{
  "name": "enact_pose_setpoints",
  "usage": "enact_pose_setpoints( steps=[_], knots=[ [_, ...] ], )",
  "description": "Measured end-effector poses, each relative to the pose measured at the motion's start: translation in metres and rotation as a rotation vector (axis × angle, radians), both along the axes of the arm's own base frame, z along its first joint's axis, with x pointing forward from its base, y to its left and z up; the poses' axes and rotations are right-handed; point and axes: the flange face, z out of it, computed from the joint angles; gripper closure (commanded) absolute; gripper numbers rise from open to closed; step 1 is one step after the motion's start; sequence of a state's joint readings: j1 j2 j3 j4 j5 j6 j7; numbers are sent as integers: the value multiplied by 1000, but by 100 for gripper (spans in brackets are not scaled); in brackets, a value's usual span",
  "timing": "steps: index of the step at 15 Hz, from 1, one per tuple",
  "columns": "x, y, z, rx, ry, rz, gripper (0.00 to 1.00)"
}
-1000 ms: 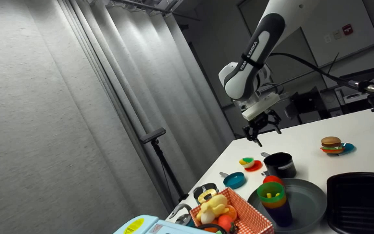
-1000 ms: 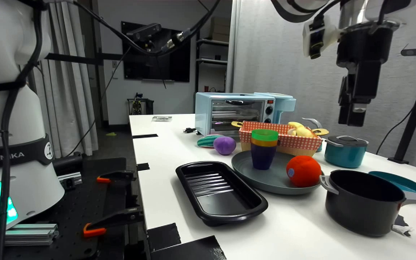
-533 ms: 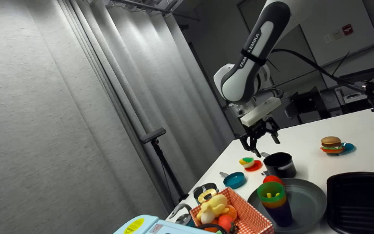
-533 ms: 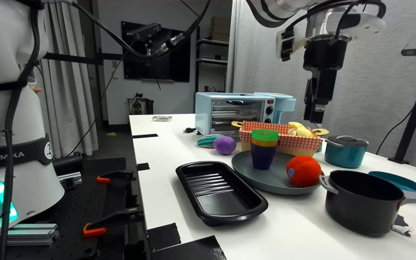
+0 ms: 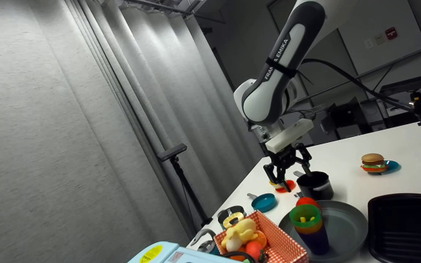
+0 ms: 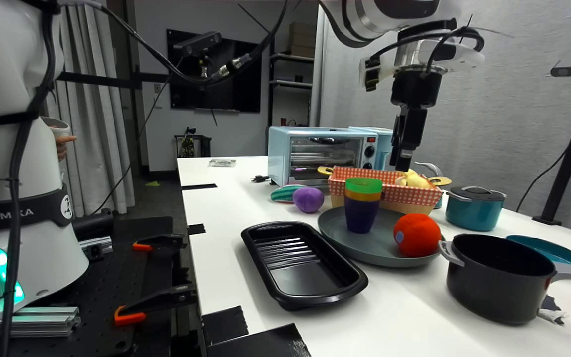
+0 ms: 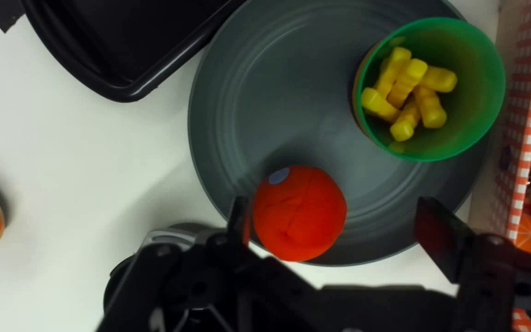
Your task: Flip the pot and take the tomato and put it in
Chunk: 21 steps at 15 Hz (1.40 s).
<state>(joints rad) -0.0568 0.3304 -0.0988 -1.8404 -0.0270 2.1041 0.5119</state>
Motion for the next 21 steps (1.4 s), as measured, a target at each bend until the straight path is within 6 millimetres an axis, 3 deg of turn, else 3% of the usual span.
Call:
enact_pose_setpoints(
  steps=[4,6,7,9,21],
  knots=[
    [6,19,-3,19,-25,16,19],
    [11,23,-8,15,-54,20,11],
    [13,23,-11,13,-64,19,18],
    [16,22,-17,10,-73,18,11],
    [16,21,-20,9,-72,17,11]
  ],
)
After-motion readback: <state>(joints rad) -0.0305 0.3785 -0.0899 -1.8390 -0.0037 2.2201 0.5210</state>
